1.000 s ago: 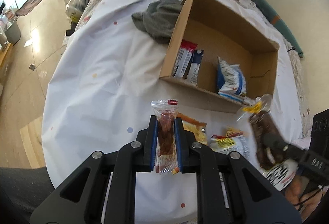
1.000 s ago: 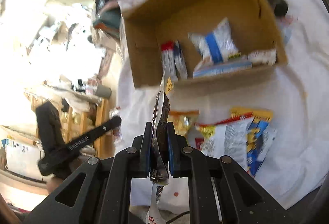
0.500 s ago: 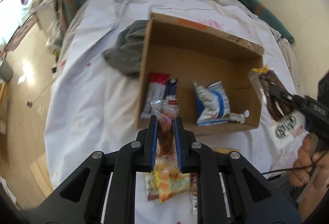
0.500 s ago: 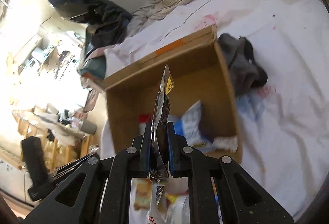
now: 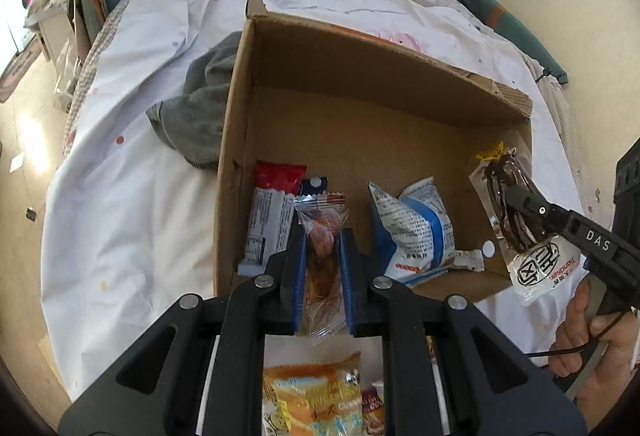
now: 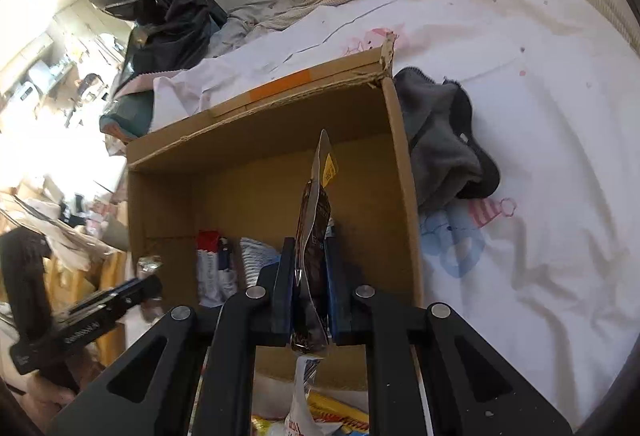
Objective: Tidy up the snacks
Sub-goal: 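Lower both packets into the box and open both tools, then grasp the white printed packet from the pile with the right tool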
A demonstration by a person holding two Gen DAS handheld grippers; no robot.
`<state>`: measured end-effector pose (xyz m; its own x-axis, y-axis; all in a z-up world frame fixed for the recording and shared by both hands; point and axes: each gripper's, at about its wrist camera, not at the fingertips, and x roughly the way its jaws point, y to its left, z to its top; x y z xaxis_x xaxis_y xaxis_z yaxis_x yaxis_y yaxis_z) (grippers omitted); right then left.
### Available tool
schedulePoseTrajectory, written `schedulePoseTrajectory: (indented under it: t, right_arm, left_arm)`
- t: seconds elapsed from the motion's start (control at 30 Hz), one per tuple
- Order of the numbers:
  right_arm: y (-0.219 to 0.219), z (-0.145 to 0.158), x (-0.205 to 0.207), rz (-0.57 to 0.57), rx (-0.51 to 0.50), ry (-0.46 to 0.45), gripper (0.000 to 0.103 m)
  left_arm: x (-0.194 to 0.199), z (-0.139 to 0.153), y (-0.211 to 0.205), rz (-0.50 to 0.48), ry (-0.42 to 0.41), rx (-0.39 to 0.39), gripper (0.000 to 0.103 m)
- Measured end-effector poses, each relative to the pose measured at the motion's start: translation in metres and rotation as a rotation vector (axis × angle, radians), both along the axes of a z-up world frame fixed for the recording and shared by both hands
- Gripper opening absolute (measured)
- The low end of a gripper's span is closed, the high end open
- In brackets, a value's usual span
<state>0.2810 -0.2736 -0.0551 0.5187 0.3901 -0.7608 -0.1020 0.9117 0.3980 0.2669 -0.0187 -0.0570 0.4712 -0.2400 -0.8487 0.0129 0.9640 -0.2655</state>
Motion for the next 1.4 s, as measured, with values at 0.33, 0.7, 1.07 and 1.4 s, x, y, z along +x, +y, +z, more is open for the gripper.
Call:
schedulePoseTrajectory:
  t: [0.33, 0.7, 1.07, 1.4]
  right_arm:
    - [0.000, -0.003, 0.006, -0.029, 0.008, 0.002, 0.018]
    - [-0.009, 0.006, 0.003, -0.050, 0.064, -0.013, 0.065]
    - [-0.014, 0.009, -0.003, -0.038, 0.088, 0.018, 0.070]
    - [-0.023, -0.003, -0.069, -0.022, -0.048, 0.157, 0.072]
  left_arm:
    - [0.002, 0.001, -0.005, -0.007, 0.013, -0.024, 0.019]
    - [0.000, -0.001, -0.006, -0.008, 0.047, -0.038, 0.076]
    - [-0.005, 0.003, -0.005, -0.008, 0.042, -0.028, 0.082]
    - [-0.016, 0.014, 0.001, 0.006, 0.025, -0.039, 0.082]
